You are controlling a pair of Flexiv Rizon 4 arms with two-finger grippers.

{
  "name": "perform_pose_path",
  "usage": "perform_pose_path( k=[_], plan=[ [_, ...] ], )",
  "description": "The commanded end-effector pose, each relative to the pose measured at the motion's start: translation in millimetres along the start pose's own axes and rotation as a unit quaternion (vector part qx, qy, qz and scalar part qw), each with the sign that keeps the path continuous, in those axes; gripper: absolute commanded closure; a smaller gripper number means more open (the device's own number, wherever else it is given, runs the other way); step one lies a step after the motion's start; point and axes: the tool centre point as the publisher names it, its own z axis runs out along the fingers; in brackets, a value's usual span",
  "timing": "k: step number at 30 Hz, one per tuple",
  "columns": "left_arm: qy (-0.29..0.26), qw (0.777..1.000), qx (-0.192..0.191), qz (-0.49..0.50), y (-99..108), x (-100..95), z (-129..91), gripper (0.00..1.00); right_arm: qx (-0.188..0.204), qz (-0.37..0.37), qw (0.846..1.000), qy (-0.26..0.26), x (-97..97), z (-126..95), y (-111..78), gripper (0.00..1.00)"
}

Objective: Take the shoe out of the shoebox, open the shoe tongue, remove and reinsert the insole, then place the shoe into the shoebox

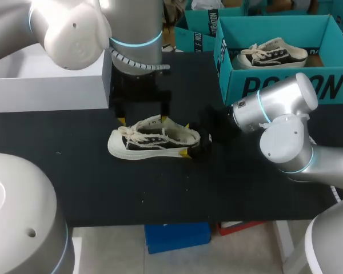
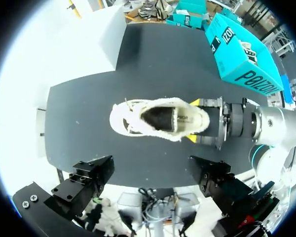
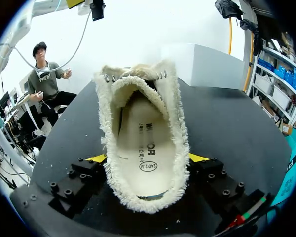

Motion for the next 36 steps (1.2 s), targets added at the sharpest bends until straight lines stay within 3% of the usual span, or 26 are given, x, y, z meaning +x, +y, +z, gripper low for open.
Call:
perform_pose_path(
  k=[1, 16, 29, 35, 36],
  plan=[
    [0.008, 1.000, -0.013, 0.008, -14.4, 5.4, 31.7, 0.00, 0.000, 0.000, 1.000, -0.001, -1.7, 4.2, -0.3, 1.00],
    [-0.033, 0.999, -0.006, 0.039, -45.9, 41.5, 85.4, 0.00, 0.000, 0.000, 1.000, -0.001, -1.7, 4.2, -0.3, 1.00],
    [-0.069, 0.996, -0.021, 0.051, -51.8, 48.9, 119.2, 0.00, 0.000, 0.000, 1.000, -0.001, -1.7, 4.2, -0.3, 1.00],
    [-0.091, 0.994, -0.031, 0.057, -52.2, 46.7, 126.1, 0.11, 0.000, 0.000, 1.000, -0.001, -1.7, 4.2, -0.3, 1.00],
    [-0.093, 0.993, -0.032, 0.058, -52.5, 46.2, 127.2, 0.20, 0.000, 0.000, 1.000, -0.001, -1.7, 4.2, -0.3, 1.00]
  ],
)
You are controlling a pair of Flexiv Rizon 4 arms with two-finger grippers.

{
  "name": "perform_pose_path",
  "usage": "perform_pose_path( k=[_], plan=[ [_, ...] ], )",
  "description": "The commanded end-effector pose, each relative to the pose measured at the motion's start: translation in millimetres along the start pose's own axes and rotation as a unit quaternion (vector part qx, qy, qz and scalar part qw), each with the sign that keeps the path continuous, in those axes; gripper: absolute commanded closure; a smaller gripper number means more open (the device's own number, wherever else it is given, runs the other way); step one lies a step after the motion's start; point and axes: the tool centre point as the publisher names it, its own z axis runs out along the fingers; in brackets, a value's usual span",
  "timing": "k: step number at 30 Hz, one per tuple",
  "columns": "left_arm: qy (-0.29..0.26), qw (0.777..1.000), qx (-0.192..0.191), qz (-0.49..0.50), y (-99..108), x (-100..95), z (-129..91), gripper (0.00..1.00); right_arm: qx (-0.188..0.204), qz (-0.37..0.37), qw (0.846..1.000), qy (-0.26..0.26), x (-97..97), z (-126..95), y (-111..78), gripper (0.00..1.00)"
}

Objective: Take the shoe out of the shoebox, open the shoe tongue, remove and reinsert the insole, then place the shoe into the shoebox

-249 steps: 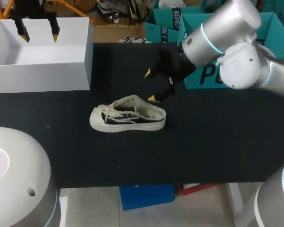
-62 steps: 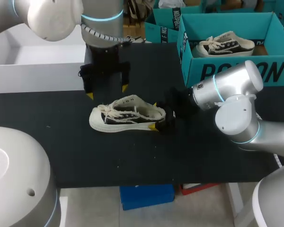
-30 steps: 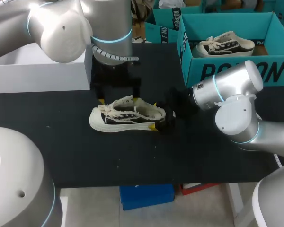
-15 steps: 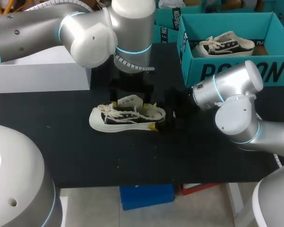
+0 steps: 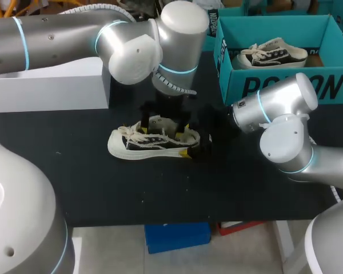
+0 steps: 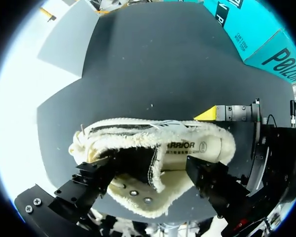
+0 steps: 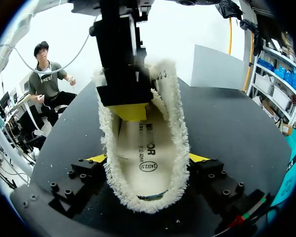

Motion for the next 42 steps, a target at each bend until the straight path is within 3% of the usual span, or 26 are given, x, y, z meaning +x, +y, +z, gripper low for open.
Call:
perform_pose_path(
  k=[1, 2, 4, 22, 42],
  plan=[
    [-0.012, 1.000, -0.006, 0.003, -4.9, 5.6, 4.4, 0.52, 0.000, 0.000, 1.000, -0.001, -1.7, 4.2, -0.4, 1.00],
    [-0.014, 1.000, -0.007, 0.005, -5.0, 5.3, 4.6, 0.63, 0.000, 0.000, 1.000, -0.001, -1.7, 4.2, -0.4, 1.00],
    [-0.015, 1.000, -0.007, 0.006, -4.7, 3.9, 4.1, 1.00, 0.000, 0.000, 1.000, -0.001, -1.7, 4.2, -0.4, 1.00],
    [-0.006, 1.000, -0.009, 0.013, 4.3, -9.1, -12.3, 1.00, 0.000, 0.000, 1.000, -0.001, -1.7, 4.2, -0.4, 1.00],
    [0.026, 0.999, 0.019, -0.007, 6.6, -32.1, -43.6, 1.00, 0.000, 0.000, 1.000, -0.001, -1.7, 4.2, -0.4, 1.00]
  ],
)
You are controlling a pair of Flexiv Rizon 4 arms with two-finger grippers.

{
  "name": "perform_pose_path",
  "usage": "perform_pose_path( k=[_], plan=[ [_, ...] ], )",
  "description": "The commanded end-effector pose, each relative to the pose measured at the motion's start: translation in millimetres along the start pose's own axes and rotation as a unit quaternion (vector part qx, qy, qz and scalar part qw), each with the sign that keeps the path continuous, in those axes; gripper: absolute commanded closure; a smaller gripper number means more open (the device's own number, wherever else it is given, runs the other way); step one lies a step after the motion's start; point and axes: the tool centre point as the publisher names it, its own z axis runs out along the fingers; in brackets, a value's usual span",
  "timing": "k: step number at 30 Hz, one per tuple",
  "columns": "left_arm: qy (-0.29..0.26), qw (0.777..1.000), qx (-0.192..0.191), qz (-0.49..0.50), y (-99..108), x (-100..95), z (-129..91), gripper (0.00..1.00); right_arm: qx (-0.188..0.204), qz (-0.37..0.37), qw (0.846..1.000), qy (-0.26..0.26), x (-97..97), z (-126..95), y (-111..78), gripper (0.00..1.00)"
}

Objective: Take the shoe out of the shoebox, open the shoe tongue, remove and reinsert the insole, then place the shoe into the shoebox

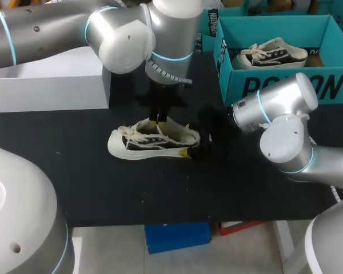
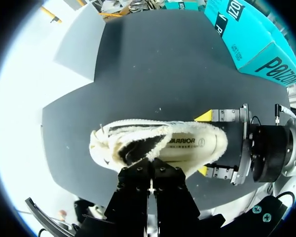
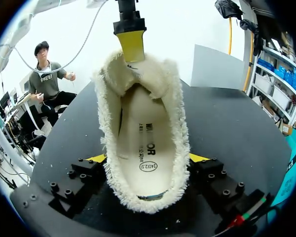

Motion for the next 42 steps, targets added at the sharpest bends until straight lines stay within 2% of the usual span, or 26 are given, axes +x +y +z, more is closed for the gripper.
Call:
perform_pose_path(
  k=[1, 13, 31, 42],
  plan=[
    [0.014, 1.000, 0.010, -0.004, 6.2, -15.5, -7.5, 1.00, 0.000, 0.001, 1.000, -0.001, -1.7, 4.2, -0.4, 1.00],
    [0.035, 0.999, 0.027, -0.031, 4.8, -42.7, -18.9, 1.00, 0.000, 0.001, 1.000, -0.001, -1.7, 4.2, -0.4, 1.00],
    [0.054, 0.996, 0.026, -0.070, 6.6, -86.7, -7.2, 1.00, 0.000, 0.001, 1.000, -0.001, -1.7, 4.2, -0.4, 1.00],
    [0.059, 0.995, 0.018, -0.081, 12.9, -101.1, 3.6, 1.00, 0.000, 0.001, 1.000, -0.001, -1.7, 4.2, -0.4, 1.00]
  ],
)
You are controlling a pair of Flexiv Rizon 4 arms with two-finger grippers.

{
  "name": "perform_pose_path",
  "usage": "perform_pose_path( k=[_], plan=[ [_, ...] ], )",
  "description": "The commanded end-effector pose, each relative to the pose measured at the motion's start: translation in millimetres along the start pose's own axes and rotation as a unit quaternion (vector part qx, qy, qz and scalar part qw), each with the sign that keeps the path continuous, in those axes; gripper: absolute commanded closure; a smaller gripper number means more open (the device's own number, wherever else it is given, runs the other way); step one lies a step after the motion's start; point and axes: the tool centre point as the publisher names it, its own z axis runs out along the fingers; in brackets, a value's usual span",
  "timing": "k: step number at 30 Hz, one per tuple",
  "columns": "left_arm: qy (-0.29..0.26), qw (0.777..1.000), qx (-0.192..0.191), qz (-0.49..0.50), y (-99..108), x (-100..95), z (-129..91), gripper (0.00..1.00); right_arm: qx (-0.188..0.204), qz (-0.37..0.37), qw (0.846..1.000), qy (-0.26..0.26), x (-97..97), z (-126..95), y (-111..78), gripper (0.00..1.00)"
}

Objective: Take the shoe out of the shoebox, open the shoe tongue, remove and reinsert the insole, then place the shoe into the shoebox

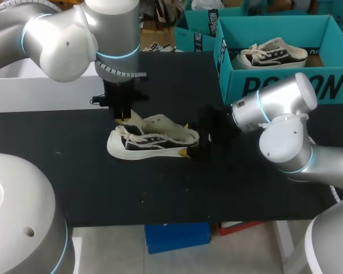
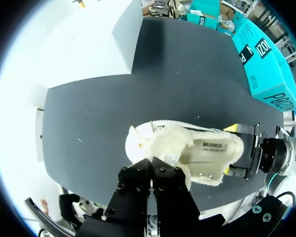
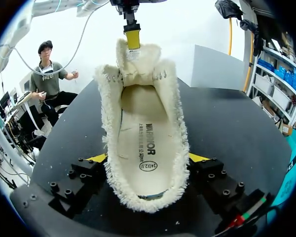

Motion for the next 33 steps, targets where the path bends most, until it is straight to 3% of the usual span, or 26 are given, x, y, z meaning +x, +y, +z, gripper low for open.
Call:
perform_pose_path(
  k=[1, 12, 22, 24, 25, 26, 33],
  plan=[
    [0.020, 1.000, -0.002, -0.002, 2.5, -10.6, 4.4, 1.00, 0.001, 0.001, 1.000, -0.001, -1.6, 3.1, -2.1, 1.00],
    [0.017, 0.999, -0.026, -0.016, 6.3, -23.9, 30.6, 1.00, 0.001, 0.001, 1.000, -0.001, -1.6, 3.1, -2.1, 1.00],
    [0.017, 0.999, -0.042, -0.027, 5.3, -24.1, 44.9, 1.00, 0.001, 0.001, 1.000, -0.001, -1.6, 3.1, -2.1, 1.00],
    [0.017, 0.999, -0.042, -0.028, 4.3, -21.8, 43.0, 0.72, 0.001, 0.001, 1.000, -0.001, -1.6, 3.1, -2.1, 1.00],
    [0.017, 0.999, -0.041, -0.028, 3.9, -20.4, 40.6, 0.52, 0.001, 0.001, 1.000, -0.001, -1.6, 3.1, -2.1, 1.00],
    [0.017, 0.999, -0.040, -0.028, 3.7, -19.4, 38.1, 0.00, 0.001, 0.001, 1.000, -0.001, -1.6, 3.1, -2.1, 1.00],
    [0.042, 0.999, -0.034, -0.002, 9.2, -13.1, 3.6, 0.00, 0.001, 0.001, 1.000, -0.001, -1.6, 3.1, -2.1, 1.00]
  ],
)
